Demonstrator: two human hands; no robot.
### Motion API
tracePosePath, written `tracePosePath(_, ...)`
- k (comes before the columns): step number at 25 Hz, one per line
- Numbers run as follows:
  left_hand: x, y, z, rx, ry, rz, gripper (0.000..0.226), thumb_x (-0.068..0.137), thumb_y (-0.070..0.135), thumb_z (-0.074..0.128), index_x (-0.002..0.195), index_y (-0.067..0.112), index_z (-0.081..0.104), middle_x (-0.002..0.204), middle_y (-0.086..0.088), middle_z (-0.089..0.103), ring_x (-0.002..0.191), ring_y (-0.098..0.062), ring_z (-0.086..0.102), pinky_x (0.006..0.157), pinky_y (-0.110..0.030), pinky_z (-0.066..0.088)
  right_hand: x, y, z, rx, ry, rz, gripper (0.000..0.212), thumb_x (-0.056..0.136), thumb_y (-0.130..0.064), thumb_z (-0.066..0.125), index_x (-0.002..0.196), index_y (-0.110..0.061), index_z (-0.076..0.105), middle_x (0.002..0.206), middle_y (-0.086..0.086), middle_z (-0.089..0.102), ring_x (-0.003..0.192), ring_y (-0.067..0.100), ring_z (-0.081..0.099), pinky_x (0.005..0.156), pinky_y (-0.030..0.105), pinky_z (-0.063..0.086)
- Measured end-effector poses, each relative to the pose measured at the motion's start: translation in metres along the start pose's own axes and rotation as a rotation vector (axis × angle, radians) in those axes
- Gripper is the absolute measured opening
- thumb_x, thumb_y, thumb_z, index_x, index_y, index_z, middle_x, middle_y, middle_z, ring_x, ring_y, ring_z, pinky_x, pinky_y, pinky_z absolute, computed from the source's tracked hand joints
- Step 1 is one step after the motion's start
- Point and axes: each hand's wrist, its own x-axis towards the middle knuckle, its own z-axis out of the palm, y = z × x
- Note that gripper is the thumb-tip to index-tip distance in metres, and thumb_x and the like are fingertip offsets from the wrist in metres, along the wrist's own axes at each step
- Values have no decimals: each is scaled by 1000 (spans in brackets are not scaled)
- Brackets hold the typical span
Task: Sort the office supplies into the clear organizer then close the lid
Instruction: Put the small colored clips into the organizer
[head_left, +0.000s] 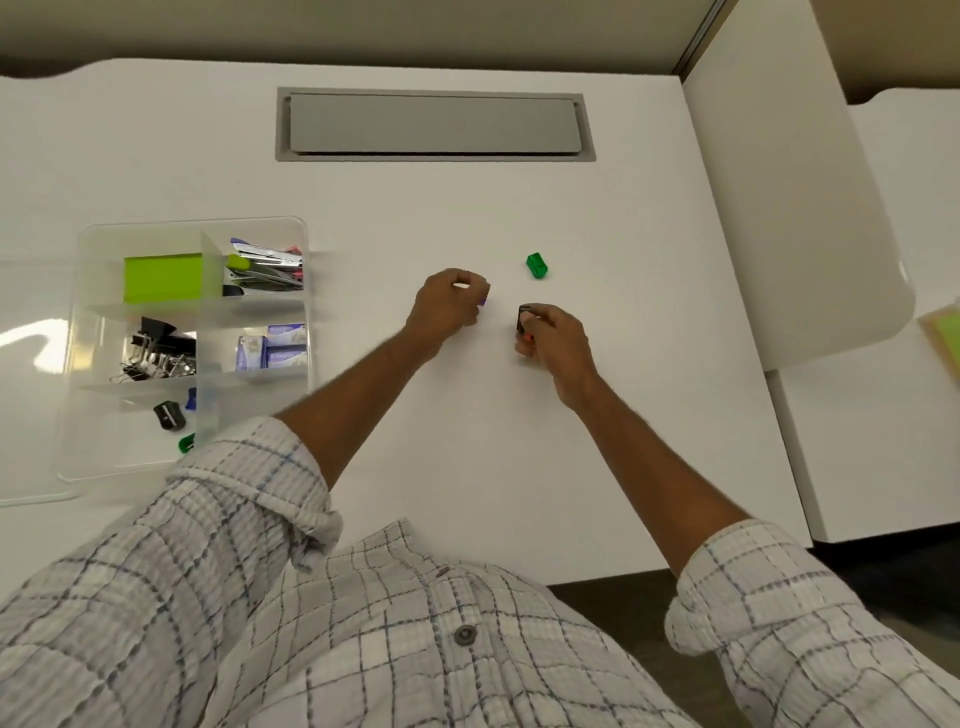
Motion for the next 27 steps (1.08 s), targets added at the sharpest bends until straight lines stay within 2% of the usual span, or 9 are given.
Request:
tracePosePath(2, -20, -1, -11, -188, -59, -65, 18, 93, 22, 59, 102, 15, 73, 86, 1, 64, 69, -14, 58, 67, -21, 56, -10, -5, 10, 229, -93, 120, 21, 98, -13, 52, 102, 2, 66, 88, 9, 64, 74, 18, 62, 81, 34, 59)
tracePosePath(6, -58, 1, -48, -392, -126, -189, 30, 96, 24, 49, 108, 15, 75, 91, -4, 60, 71, -14, 60, 73, -24, 58, -37, -15, 32, 440, -207, 202, 28, 101, -14, 47, 113, 3, 66, 92, 12, 65, 84, 21, 62, 85, 34, 59)
tracePosePath(10, -101, 1, -88, -476, 47, -157, 33, 97, 24, 44, 105, 14, 74, 87, -5, 61, 66, -13, 60, 67, -24, 57, -69, -29, 63, 513, -290, 269, 32, 100, -13, 43, 112, 5, 66, 88, 11, 60, 80, 20, 56, 95, 37, 54)
tracePosePath(15, -157, -22, -154, -484, 206, -88, 28, 98, 26, 50, 100, 15, 76, 86, -3, 62, 68, -12, 63, 64, -23, 57, -108, -41, 119, 490, -432, 323, 26, 102, -16, 48, 104, 3, 66, 99, 15, 63, 79, 20, 58, 92, 38, 55)
tracePosePath(17, -175, -33, -187, -425, 249, -46, 23, 97, 24, 55, 98, 17, 77, 84, -1, 65, 72, -14, 64, 69, -25, 58, -123, -45, 146, 471, -494, 331, 23, 102, -16, 52, 105, 2, 65, 105, 16, 64, 89, 22, 58, 94, 39, 56)
tracePosePath(20, -192, -51, -238, -103, 392, 67, 17, 96, 22, 58, 104, 22, 72, 91, 3, 71, 80, -16, 68, 75, -24, 59, -142, -50, 187, 367, -565, 315, 18, 99, -16, 59, 103, 1, 67, 101, 15, 63, 95, 22, 59, 97, 38, 56)
tracePosePath(23, -199, -65, -275, 213, 507, 116, 16, 89, 27, 65, 105, 26, 70, 97, 1, 72, 80, -13, 70, 66, -10, 50, -156, -55, 223, 265, -629, 287, 26, 98, -15, 61, 115, 4, 64, 104, 15, 61, 97, 22, 58, 99, 36, 55)
tracePosePath(27, -199, -77, -302, 468, 565, 146, 13, 87, 27, 69, 100, 28, 69, 96, 3, 69, 84, -13, 67, 66, -14, 42, -173, -60, 265, 171, -666, 245, 23, 97, -15, 61, 114, 0, 66, 100, 12, 62, 92, 22, 56, 97, 35, 55)
